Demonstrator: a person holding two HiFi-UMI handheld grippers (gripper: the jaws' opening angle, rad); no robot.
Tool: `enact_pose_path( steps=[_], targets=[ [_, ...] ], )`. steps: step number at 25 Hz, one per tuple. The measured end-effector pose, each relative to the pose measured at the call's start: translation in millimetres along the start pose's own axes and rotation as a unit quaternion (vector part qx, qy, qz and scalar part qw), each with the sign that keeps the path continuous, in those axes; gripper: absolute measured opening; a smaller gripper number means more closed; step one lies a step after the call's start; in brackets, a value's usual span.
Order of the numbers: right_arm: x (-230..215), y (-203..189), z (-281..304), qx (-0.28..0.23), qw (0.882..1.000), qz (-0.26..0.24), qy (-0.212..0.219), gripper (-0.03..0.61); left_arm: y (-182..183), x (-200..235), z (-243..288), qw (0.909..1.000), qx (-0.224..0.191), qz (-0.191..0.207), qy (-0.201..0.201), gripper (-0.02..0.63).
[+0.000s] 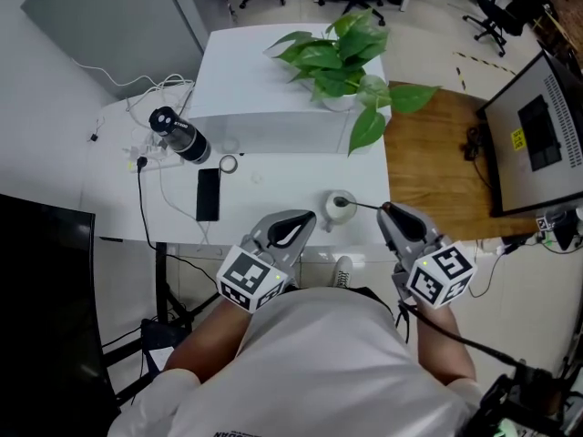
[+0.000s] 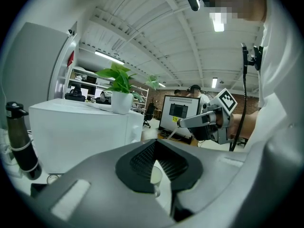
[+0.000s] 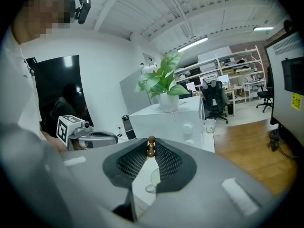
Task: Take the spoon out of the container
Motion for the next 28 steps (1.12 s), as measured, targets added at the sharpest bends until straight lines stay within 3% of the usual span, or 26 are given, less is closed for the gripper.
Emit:
enact_pose_path(
  steps=[12,20,28],
  targets=[
    [46,-13,-3,-0.029,0.998,0.0,-0.055,0.057,-15,14,-35,0.9989,0.007,0.016,-0.044,0.004],
    [57,-21,-23,-0.035,0.999,-0.009,-0.026,0.057,-26,-17,-53,0.9999,0.002,0.011,-0.01,0.004],
    [53,-24,-93,-0.039,0.998,-0.039,0.011,0.057,-31,-90,-49,0.9987,-0.022,-0.002,0.045,0.004]
  ],
)
Point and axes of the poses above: the fingertips, and each gripper's own axes: z forward along the fingers, x to its left, y out of its top, the point moved 9 cm from there along -z, backward along the fingers, and after that the axes turned 4 degrees about y, right-handed, at the moved point
